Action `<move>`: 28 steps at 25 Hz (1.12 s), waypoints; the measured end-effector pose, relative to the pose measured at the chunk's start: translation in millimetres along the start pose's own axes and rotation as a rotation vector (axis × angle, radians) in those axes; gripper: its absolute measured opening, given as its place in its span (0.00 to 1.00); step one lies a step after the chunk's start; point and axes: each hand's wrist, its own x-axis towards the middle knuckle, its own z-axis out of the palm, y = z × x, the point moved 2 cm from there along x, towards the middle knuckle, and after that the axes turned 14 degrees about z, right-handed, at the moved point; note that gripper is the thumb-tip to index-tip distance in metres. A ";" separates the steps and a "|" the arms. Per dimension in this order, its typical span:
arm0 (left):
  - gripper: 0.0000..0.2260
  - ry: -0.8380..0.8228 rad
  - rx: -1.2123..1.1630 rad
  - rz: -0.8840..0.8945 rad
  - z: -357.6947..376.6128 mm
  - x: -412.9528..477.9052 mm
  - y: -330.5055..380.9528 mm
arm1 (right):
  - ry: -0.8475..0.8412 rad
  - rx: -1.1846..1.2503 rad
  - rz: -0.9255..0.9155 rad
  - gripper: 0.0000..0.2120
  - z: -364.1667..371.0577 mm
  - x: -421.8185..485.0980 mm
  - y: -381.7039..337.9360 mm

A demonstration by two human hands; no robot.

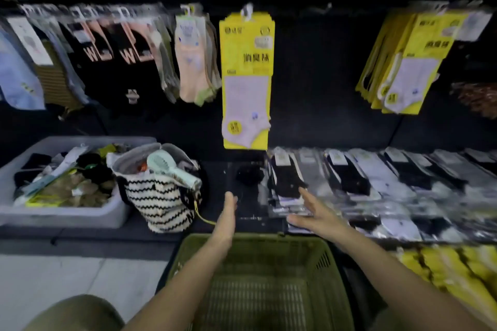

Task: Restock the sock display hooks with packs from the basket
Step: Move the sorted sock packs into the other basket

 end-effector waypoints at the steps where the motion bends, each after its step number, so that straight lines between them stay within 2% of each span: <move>1: 0.29 -0.037 0.032 -0.014 15.2 -6.8 -17.5 | -0.005 -0.045 0.044 0.46 -4.4 -6.6 20.7; 5: 0.20 -0.216 0.238 0.026 82.1 -39.1 -74.9 | 0.072 -0.183 0.239 0.38 -32.2 -29.1 96.6; 8: 0.17 -0.328 0.389 0.096 132.2 -61.9 -110.4 | 0.127 -0.417 0.396 0.39 -52.4 -53.9 151.9; 13: 0.25 -0.566 0.629 0.156 199.6 -82.6 -146.1 | 0.346 -0.456 0.577 0.32 -82.6 -92.9 224.9; 16: 0.32 -0.742 0.884 0.185 215.9 -91.0 -169.3 | 0.329 -0.338 0.613 0.26 -72.5 -110.5 263.2; 18: 0.33 -0.773 1.036 0.248 215.0 -94.8 -177.2 | 0.274 -0.246 0.590 0.26 -60.3 -119.8 280.8; 20: 0.33 -0.756 1.090 0.286 209.8 -93.4 -180.8 | 0.270 -0.160 0.552 0.31 -56.4 -116.9 288.1; 24: 0.31 -0.732 1.062 0.263 188.0 -93.2 -183.1 | 0.213 -0.025 0.535 0.36 -49.3 -93.5 283.8; 28: 0.31 -0.681 1.003 0.223 133.6 -87.1 -185.0 | 0.132 0.059 0.550 0.38 -27.4 -67.3 257.0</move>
